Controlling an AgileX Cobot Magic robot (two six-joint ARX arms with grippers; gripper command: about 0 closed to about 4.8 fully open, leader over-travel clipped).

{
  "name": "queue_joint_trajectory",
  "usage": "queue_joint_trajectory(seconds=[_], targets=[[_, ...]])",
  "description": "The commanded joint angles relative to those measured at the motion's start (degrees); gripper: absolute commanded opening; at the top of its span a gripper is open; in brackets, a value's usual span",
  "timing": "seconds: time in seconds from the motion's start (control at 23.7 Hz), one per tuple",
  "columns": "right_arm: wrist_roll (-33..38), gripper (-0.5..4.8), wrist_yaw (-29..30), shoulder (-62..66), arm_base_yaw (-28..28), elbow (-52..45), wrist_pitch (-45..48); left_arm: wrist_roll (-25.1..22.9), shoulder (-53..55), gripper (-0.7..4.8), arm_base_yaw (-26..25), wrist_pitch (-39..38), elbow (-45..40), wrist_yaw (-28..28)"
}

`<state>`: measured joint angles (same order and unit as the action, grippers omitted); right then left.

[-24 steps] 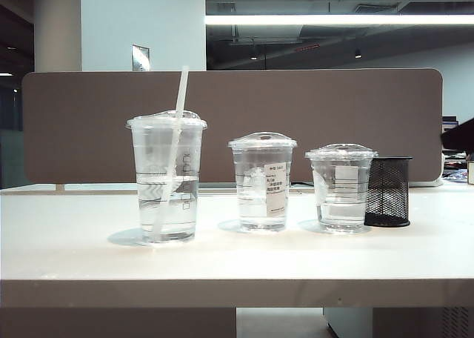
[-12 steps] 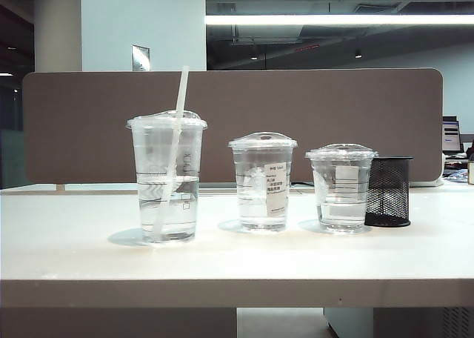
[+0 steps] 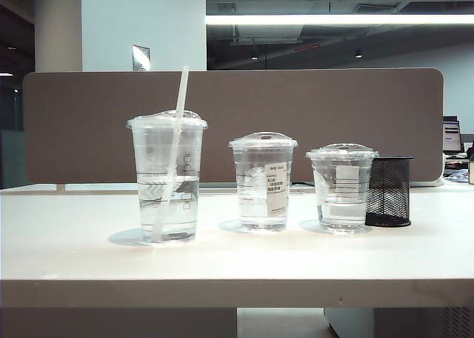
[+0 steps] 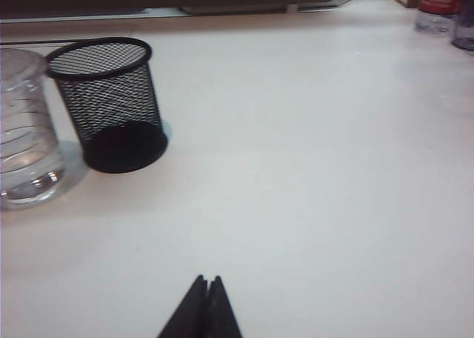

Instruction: Pick up the straw and insert it into the large coffee cup.

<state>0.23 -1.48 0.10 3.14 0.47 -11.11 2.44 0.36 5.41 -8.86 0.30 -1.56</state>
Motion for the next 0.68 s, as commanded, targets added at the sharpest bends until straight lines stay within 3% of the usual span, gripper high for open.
queue_joint_trajectory(seconds=[0.04,0.68], targets=[[0.26,-0.05,0.24,-0.09,-3.28,-0.42,0.61,0.11,0.04,-0.03,0.02,0.33,0.22,0.26],[0.24,-0.05,0.13,-0.09,-4.57,-0.39,0.63,0.11,0.04,-0.03,0.02,0.33,0.22,0.26]])
